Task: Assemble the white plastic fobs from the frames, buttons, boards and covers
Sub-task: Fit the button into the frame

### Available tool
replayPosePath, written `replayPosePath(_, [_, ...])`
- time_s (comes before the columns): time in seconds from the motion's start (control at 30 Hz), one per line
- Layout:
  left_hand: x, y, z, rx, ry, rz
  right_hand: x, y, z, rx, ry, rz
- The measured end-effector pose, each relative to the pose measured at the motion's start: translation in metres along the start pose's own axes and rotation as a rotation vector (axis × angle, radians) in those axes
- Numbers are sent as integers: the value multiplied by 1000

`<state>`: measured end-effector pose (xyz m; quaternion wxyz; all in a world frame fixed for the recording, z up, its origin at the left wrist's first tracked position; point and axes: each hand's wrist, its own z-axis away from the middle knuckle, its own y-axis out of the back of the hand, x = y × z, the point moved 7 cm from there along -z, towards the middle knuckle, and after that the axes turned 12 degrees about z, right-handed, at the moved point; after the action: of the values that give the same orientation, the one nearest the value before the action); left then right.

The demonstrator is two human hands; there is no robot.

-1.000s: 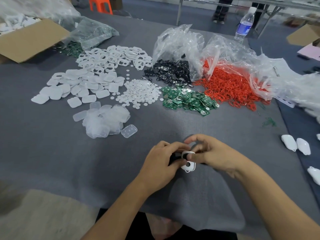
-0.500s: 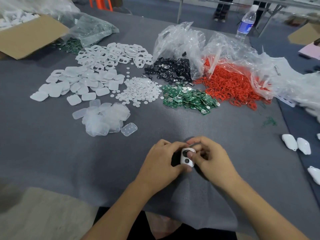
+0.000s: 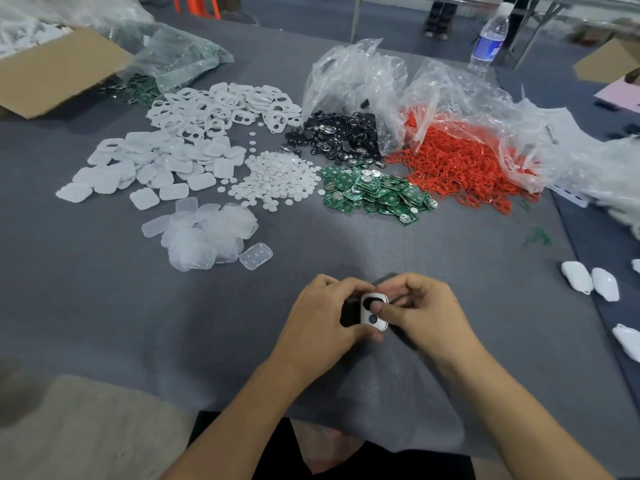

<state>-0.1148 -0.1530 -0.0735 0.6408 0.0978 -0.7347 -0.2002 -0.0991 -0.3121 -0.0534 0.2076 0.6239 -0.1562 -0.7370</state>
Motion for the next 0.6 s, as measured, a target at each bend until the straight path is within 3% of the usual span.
replayPosePath(0.1, [0, -1, 0, -10, -6, 10, -2, 2, -6, -115, -71, -33])
replayPosePath(0.17, [0, -1, 0, -11, -9, 8, -6, 4, -8, -97, -43, 23])
replayPosePath(0.3, [0, 0, 0, 7, -29, -37, -26, 12, 7, 190, 375, 512])
replayPosePath(0.4, [1, -1, -1, 3, -44, -55, -27, 7, 20, 249, 567, 619])
replayPosePath(0.53, [2, -1, -1, -1, -42, -57, -24, 8, 22, 271, 566, 606])
replayPosePath(0.6, [2, 0, -1, 4, -39, -58, -19, 12, 23, 274, 469, 538])
